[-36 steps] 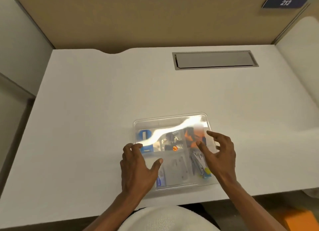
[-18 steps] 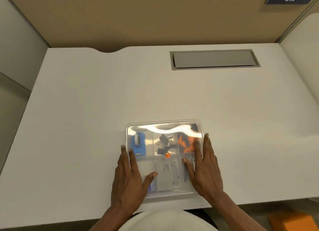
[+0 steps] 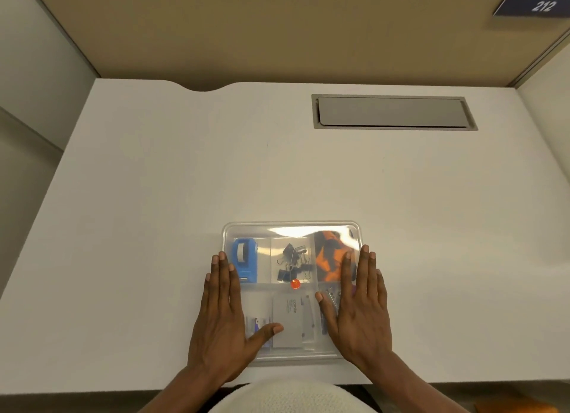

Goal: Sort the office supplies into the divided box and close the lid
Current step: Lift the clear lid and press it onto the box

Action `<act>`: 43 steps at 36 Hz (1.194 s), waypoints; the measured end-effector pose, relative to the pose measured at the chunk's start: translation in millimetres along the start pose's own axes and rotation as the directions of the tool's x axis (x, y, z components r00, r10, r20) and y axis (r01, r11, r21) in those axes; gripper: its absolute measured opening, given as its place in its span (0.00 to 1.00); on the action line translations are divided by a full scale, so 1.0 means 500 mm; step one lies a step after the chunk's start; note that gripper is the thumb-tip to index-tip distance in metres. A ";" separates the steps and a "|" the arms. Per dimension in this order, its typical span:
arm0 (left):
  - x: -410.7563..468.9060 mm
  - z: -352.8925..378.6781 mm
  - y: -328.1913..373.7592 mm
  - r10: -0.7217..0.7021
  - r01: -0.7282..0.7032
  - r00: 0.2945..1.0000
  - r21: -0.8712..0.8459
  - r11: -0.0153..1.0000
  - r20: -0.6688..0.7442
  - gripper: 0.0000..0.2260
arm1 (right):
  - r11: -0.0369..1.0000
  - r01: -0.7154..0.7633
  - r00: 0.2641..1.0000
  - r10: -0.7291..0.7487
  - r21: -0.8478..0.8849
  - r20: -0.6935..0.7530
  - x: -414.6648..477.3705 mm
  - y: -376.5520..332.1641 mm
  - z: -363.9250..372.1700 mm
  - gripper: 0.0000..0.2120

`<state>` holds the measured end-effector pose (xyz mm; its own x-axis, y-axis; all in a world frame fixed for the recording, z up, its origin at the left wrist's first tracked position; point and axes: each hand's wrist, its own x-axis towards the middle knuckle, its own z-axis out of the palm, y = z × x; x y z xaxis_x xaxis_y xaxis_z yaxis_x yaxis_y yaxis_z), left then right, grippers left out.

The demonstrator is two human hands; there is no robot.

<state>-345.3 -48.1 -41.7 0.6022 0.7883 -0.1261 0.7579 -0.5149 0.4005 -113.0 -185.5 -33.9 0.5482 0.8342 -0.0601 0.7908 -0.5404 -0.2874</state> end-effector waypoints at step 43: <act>0.111 -0.025 -0.014 0.124 -0.124 0.992 -0.034 0.992 -0.017 0.59 | 0.987 0.162 0.986 -0.162 -0.006 -0.027 0.036 0.020 -0.010 0.47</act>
<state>-320.4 3.6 -40.3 0.6869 0.7243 -0.0598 0.6681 -0.5970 0.4441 -93.9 -176.4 -32.9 0.4201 0.9074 0.0132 0.8708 -0.3990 -0.2874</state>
